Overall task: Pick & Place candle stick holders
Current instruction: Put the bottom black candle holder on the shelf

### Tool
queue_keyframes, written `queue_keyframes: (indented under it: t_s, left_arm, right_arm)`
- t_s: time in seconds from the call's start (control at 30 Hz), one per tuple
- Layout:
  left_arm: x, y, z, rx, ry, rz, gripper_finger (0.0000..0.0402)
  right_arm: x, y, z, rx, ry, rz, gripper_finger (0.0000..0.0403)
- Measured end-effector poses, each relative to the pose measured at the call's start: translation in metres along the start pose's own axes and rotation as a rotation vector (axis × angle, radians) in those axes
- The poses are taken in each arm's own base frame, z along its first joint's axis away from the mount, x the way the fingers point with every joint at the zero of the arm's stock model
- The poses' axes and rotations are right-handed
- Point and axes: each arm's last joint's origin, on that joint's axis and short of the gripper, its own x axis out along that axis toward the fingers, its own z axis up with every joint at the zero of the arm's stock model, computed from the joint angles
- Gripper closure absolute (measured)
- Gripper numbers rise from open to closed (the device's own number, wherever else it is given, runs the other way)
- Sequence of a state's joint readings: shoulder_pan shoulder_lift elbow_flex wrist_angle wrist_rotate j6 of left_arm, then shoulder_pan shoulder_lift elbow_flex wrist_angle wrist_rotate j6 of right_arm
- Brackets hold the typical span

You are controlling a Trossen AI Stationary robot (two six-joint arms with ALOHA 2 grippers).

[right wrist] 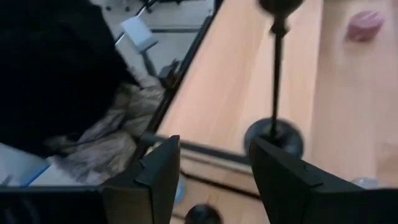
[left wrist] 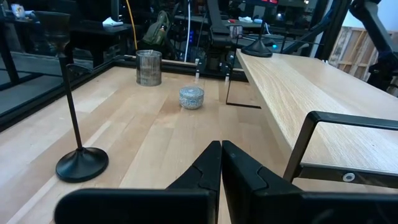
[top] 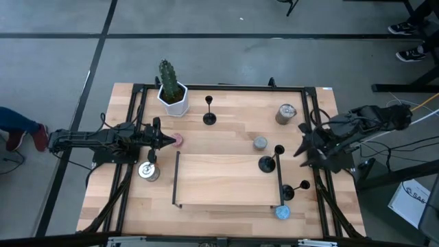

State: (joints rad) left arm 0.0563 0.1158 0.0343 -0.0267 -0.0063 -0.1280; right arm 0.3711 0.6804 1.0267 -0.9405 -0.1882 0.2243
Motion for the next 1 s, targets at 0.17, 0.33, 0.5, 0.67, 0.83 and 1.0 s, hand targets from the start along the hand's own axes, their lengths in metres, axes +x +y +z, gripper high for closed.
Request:
queue_keyframes:
  t_s: [0.17,0.33,0.5,0.67,0.83,1.0]
  left_arm:
    - [0.0,0.0,0.0,0.0,0.0,0.0,0.0395]
    - [0.0,0.0,0.0,0.0,0.0,0.0,0.0395]
    - [0.0,0.0,0.0,0.0,0.0,0.0,0.0395]
    - [0.0,0.0,0.0,0.0,0.0,0.0,0.0395]
    - [0.0,0.0,0.0,0.0,0.0,0.0,0.0395]
    - [0.0,0.0,0.0,0.0,0.0,0.0,0.0395]
  right_arm:
    - [-0.007,0.004,-0.008,0.035,0.029,0.031,0.0208]
    - [-0.011,0.007,-0.013,0.053,0.057,0.053,0.0208]
    - [-0.012,0.008,-0.02,0.056,0.126,0.06,0.0208]
    - [-0.012,0.008,-0.025,0.131,0.171,0.055,0.0208]
    - [-0.007,0.006,-0.033,0.202,0.222,0.041,0.0208]
    - [0.003,0.004,-0.045,0.261,0.293,0.017,0.0208]
